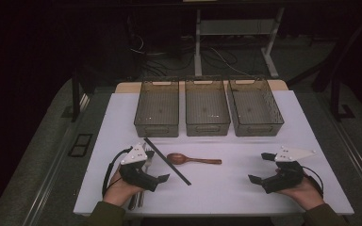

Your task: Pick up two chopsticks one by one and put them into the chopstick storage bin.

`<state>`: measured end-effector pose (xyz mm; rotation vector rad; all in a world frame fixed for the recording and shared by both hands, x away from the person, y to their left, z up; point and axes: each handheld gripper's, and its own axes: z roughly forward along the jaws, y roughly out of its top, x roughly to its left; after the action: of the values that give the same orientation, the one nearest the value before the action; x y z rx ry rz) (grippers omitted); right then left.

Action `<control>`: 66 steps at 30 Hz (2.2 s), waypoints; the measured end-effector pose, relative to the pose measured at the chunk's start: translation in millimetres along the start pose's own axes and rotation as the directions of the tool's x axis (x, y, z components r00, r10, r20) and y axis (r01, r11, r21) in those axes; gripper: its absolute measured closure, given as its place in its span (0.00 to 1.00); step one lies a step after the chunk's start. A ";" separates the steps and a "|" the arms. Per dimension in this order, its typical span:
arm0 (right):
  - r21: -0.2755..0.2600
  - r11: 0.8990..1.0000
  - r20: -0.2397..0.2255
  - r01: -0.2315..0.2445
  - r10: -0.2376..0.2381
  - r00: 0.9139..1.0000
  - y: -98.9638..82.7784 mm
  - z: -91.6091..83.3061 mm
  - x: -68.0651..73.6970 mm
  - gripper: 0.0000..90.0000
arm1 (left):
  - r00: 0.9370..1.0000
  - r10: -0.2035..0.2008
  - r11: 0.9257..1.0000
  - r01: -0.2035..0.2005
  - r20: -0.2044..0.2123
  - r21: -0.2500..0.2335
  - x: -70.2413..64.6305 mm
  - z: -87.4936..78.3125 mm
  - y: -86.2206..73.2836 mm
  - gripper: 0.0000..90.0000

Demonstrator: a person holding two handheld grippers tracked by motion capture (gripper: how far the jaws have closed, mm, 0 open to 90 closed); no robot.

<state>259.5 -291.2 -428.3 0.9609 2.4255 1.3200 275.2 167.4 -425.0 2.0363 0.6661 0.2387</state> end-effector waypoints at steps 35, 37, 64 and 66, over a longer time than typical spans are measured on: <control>0.067 0.990 -0.178 0.128 -0.114 0.977 69.3 70.3 14.7 0.40 | 1.000 -0.001 1.000 0.001 0.009 0.000 -2.7 3.8 0.6 0.00; 0.078 0.988 -0.198 0.135 -0.117 0.973 77.3 82.6 16.7 0.44 | 1.000 -0.001 1.000 0.001 0.010 -0.001 -2.8 3.7 0.6 0.00; 0.221 0.913 -0.330 0.343 -0.261 0.907 100.3 176.3 34.9 0.76 | 1.000 -0.004 1.000 0.004 0.016 -0.006 -1.9 2.5 0.3 0.00; 0.219 0.912 -0.330 0.347 -0.266 0.906 100.1 176.7 34.3 0.79 | 1.000 -0.005 1.000 0.005 0.017 -0.006 -1.6 2.9 0.3 0.00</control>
<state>361.0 -112.7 -444.5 0.4167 2.8943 1.0981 275.3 164.3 -426.2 2.0288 0.6591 0.2200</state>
